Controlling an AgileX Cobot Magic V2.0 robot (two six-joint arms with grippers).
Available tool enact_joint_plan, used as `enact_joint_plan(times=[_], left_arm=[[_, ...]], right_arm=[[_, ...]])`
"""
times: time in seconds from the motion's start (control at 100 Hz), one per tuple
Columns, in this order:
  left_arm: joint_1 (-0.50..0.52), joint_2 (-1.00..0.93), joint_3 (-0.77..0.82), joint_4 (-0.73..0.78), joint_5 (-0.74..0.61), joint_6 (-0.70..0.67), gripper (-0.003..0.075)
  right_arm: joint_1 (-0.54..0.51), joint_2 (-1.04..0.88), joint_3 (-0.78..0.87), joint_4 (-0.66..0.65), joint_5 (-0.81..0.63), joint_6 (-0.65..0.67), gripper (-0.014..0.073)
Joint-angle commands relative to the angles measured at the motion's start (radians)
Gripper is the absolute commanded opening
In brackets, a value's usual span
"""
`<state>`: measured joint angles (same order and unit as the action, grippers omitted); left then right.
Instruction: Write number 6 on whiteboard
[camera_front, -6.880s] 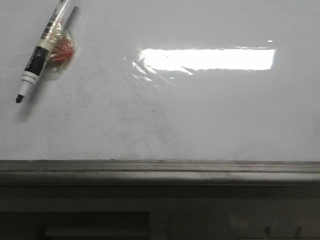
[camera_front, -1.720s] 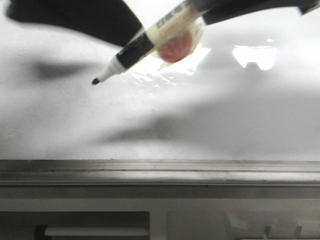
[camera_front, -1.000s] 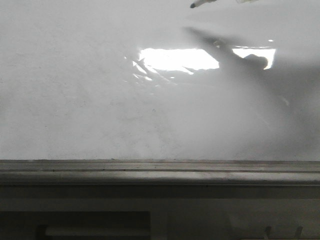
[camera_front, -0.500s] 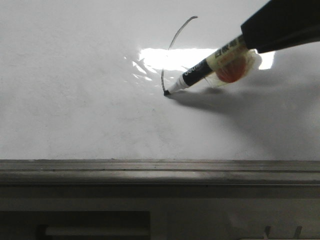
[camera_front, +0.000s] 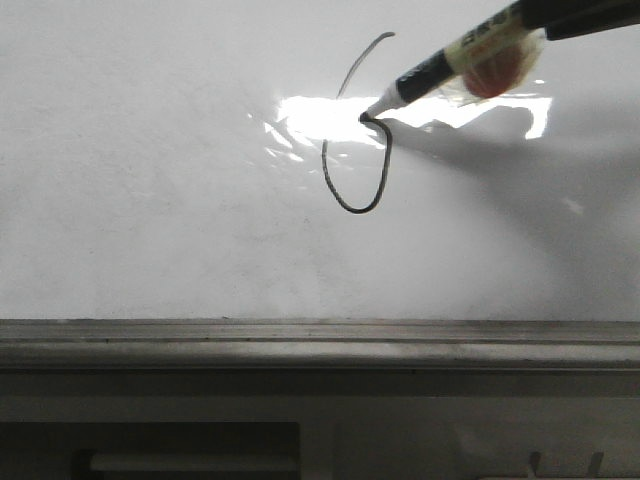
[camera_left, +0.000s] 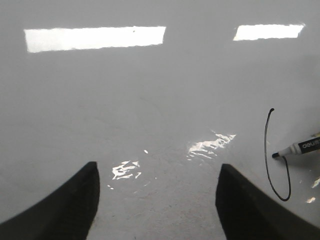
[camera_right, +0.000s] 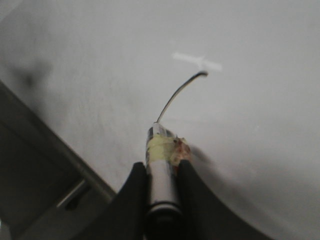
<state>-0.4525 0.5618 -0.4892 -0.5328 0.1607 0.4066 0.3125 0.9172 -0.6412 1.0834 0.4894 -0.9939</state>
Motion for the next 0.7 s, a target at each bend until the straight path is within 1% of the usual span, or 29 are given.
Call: enact_joint_plan(times=[0.0,0.1,0.16,0.2,0.28,0.34,0.41,0.52,0.58,0.69], left_arm=[[0.004,0.000,-0.028,-0.016,-0.075,-0.006,0.0447],[0.004,0.000,-0.028,-0.016,-0.075,-0.006,0.0447],[0.004,0.000,-0.028,-0.017,-0.068,-0.006,0.0447],[0.004,0.000,-0.028,-0.019,-0.057,-0.006,0.0447],[-0.007,0.000,-0.044,-0.019,-0.014,-0.003,0.0446],[-0.029,0.004,-0.058,-0.019,0.024,0.035,0.0438],[-0.078,0.023,-0.078,-0.019,0.056,0.088,0.0437],[-0.198,0.078,-0.099,-0.019,0.059,0.163,0.0435],[-0.280,0.116,-0.115,-0.019,0.053,0.188,0.0417],[-0.416,0.211,-0.135,0.011,-0.005,0.224,0.0375]], right_arm=[[0.001,0.051,-0.028,0.104,-0.022,-0.125,-0.0045],[0.001,0.056,-0.030,0.102,0.060,-0.125,-0.0045],[0.001,0.019,-0.030,0.085,0.140,-0.125,-0.0045],[0.001,-0.005,-0.030,0.066,0.168,-0.120,-0.0045],[0.001,-0.046,-0.030,0.035,0.178,-0.079,-0.0045],[0.001,-0.064,-0.032,0.033,0.176,-0.072,-0.0045],[0.001,-0.066,-0.048,0.031,0.192,-0.072,-0.0045],[0.001,-0.042,-0.090,0.024,0.243,-0.072,-0.0045],[0.001,-0.022,-0.115,0.021,0.271,-0.068,-0.0045],[0.001,0.018,-0.167,0.006,0.342,-0.058,-0.0045]])
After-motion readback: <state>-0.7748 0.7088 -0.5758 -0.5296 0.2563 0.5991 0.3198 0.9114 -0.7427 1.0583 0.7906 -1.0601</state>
